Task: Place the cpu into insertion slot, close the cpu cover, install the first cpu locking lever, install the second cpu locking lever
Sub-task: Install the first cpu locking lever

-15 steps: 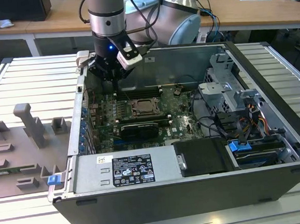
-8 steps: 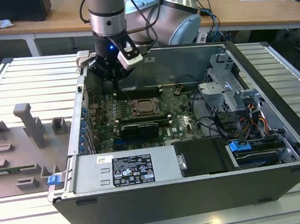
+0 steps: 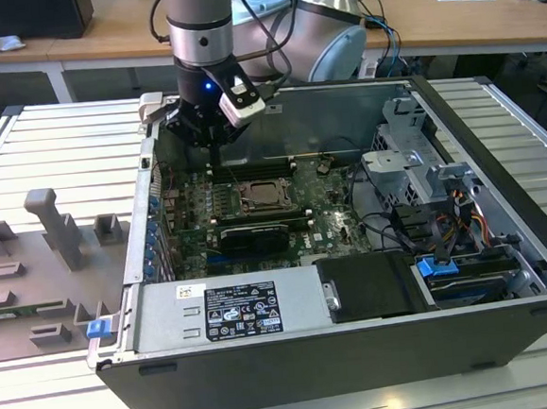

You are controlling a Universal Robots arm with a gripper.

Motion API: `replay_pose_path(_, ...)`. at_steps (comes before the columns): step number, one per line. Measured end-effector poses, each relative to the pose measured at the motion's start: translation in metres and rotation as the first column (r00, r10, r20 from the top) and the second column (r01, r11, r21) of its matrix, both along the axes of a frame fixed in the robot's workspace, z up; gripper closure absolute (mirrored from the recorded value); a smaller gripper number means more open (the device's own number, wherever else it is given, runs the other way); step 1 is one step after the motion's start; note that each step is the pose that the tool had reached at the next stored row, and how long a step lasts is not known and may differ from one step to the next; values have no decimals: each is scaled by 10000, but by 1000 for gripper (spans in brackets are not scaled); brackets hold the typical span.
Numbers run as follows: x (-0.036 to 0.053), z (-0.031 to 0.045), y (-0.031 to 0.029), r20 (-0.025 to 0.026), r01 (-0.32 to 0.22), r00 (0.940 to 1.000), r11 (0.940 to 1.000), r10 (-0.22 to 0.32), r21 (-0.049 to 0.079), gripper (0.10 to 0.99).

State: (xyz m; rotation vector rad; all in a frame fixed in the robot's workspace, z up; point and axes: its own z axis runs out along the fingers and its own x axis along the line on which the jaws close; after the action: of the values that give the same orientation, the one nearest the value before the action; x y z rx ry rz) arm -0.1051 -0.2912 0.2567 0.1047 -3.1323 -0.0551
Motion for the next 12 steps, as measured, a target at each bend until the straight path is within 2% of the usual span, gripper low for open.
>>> replay_pose_path(4, 74, -1, 2, 0, -1, 10000, 10000, 1, 2, 980)
replay_pose_path(12, 362, -11, 6, 0, 1, 10000, 10000, -1, 2, 980)
